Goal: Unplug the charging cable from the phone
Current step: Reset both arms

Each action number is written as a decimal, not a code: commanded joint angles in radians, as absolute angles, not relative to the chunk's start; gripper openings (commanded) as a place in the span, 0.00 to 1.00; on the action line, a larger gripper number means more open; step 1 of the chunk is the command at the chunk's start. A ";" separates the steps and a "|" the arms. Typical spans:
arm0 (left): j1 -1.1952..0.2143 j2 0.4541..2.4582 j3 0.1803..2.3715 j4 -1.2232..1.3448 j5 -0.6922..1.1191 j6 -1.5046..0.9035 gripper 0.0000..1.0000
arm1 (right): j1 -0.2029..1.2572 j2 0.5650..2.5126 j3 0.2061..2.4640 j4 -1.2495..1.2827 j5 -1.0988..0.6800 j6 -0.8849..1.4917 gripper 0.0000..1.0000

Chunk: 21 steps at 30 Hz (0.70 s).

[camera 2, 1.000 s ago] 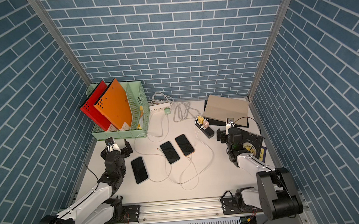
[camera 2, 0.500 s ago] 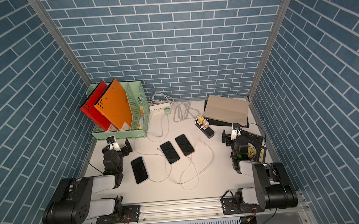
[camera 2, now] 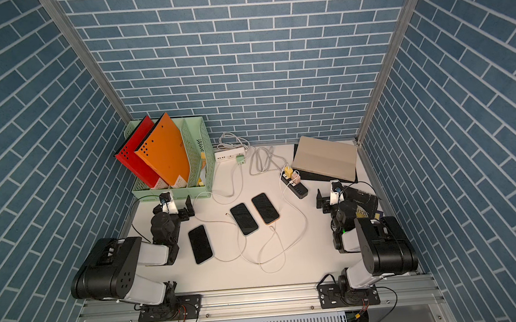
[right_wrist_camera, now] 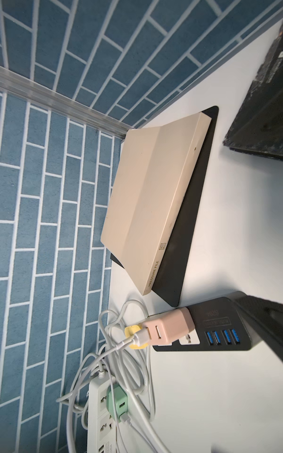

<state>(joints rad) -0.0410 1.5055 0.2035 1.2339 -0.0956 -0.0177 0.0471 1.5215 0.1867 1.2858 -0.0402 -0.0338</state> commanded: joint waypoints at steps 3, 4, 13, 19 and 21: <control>-0.035 1.506 0.216 1.256 -0.086 -0.006 1.00 | 0.041 1.526 0.193 1.326 -0.018 -0.043 0.99; -0.035 1.507 0.215 1.256 -0.086 -0.006 1.00 | 0.041 1.526 0.193 1.326 -0.014 -0.042 1.00; -0.035 1.507 0.216 1.256 -0.086 -0.006 1.00 | 0.041 1.526 0.197 1.321 0.000 -0.037 1.00; -0.035 1.508 0.216 1.256 -0.086 -0.006 1.00 | 0.041 1.526 0.198 1.322 0.002 -0.037 1.00; -0.035 1.507 0.216 1.256 -0.086 -0.008 1.00 | 0.041 1.526 0.197 1.321 0.002 -0.037 0.99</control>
<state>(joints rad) -0.0414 1.5055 0.2035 1.2396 -0.0910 -0.0139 0.0463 1.5215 0.1867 1.2945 -0.0116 -0.0334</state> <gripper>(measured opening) 0.998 0.995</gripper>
